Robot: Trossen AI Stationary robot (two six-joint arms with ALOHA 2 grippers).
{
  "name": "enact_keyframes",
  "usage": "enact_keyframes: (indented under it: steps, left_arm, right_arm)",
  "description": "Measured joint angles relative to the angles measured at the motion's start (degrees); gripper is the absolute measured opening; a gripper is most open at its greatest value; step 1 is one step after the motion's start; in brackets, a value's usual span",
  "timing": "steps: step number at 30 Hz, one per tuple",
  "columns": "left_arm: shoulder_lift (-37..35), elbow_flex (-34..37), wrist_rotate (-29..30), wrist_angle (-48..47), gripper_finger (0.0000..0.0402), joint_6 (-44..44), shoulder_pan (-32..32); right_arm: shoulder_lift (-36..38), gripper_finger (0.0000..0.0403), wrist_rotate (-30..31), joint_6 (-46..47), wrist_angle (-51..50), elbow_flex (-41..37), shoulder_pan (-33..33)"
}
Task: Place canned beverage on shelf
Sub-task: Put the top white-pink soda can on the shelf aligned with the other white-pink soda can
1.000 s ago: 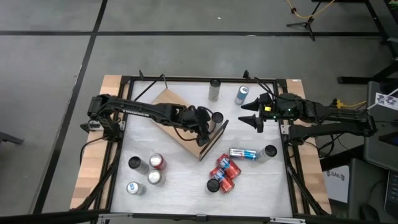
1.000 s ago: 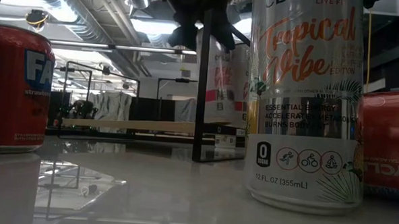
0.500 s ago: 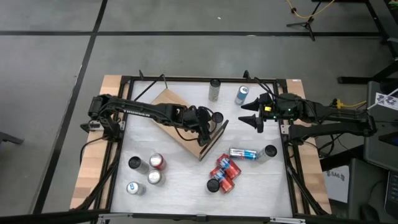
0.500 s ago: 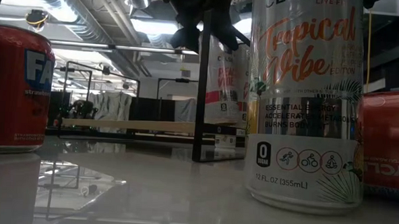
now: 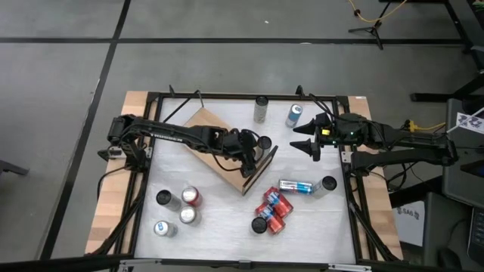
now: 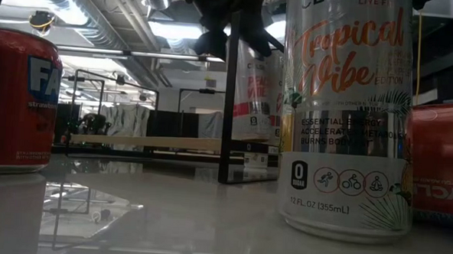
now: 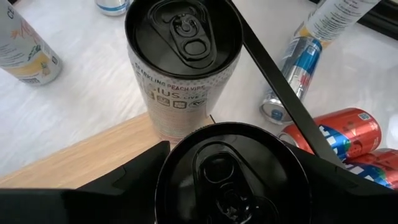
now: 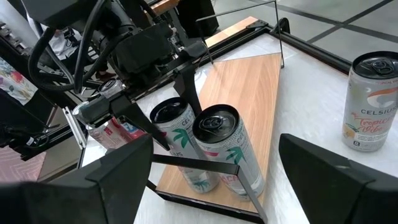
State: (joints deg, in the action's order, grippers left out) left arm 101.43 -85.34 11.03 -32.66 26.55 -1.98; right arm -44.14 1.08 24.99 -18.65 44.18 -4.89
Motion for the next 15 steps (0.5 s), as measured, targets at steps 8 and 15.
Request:
enact_keyframes:
  steps: [8,15]
  left_arm:
    - [0.00,0.00,0.43,1.08,0.0286,-0.09,0.02]
    - [0.01,0.00,0.46,0.92,0.0313,-0.08,0.02]
  right_arm:
    - [-0.02,0.0342,-0.11,0.00,-0.02,0.00,0.00]
    - [-0.02,0.0342,-0.15,-0.02,-0.02,0.00,0.00]
